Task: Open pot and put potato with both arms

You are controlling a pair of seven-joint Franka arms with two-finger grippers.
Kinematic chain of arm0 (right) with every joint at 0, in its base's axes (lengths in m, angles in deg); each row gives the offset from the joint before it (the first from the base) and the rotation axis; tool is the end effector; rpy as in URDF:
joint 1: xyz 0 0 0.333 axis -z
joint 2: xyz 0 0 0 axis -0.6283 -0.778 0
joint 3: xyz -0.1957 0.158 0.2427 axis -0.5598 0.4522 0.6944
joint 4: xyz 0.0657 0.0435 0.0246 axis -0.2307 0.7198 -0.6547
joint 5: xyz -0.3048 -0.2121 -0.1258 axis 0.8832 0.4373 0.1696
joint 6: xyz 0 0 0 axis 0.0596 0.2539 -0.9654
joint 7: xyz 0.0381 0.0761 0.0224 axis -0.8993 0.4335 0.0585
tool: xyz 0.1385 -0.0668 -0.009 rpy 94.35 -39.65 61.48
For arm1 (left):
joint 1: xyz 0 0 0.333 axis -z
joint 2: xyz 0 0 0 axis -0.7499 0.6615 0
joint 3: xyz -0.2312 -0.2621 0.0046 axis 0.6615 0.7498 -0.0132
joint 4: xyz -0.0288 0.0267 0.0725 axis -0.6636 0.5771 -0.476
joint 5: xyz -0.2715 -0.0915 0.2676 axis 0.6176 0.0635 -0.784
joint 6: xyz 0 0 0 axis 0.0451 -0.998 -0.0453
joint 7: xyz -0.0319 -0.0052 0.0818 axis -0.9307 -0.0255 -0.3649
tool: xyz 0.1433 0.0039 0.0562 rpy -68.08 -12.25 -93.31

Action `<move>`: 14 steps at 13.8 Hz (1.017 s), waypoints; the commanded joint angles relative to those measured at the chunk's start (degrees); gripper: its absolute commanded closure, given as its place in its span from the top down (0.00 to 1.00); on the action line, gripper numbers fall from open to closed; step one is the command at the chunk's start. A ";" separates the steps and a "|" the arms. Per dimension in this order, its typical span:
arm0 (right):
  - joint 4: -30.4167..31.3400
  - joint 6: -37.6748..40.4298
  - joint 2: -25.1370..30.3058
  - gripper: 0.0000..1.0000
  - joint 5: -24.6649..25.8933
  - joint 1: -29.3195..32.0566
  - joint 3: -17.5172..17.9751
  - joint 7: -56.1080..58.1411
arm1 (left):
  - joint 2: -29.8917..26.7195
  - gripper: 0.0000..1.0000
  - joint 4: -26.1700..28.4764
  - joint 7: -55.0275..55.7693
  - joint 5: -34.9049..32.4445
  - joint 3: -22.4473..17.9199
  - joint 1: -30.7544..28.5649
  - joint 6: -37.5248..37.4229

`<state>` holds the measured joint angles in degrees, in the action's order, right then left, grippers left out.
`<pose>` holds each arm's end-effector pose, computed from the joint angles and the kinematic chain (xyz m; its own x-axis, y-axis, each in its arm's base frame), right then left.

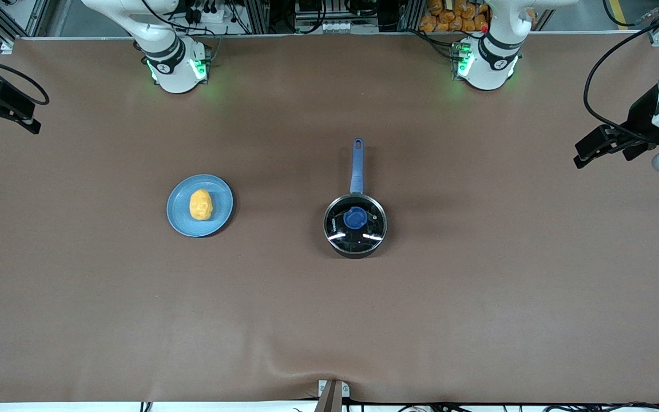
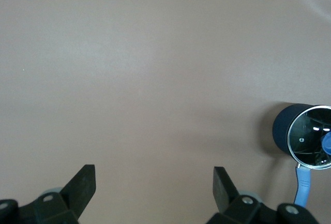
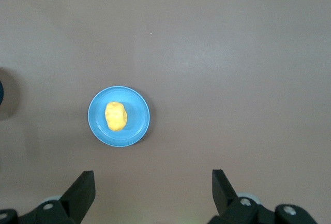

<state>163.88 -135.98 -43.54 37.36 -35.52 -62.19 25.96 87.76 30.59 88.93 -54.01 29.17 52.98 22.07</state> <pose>0.5248 -0.0020 0.6699 0.9998 0.0136 0.0132 0.0134 -0.9998 0.0131 0.5543 -0.0506 0.6106 0.9833 0.1699 0.0646 0.1689 -0.9854 0.0213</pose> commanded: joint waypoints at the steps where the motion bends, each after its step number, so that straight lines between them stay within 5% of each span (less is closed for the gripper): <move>1: 1.24 -0.14 1.12 1.00 -0.59 0.64 0.49 0.34 | -0.10 1.00 -0.77 -0.66 1.35 -0.22 -0.10 -1.32; 14: 0.89 0.47 0.95 1.00 -0.59 0.90 0.49 0.35 | 0.69 1.00 -1.64 -1.53 4.25 -2.85 -0.89 -1.50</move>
<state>164.16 -135.91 -43.54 37.35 -35.53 -62.12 25.96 87.80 30.43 88.65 -51.32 26.46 52.62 21.77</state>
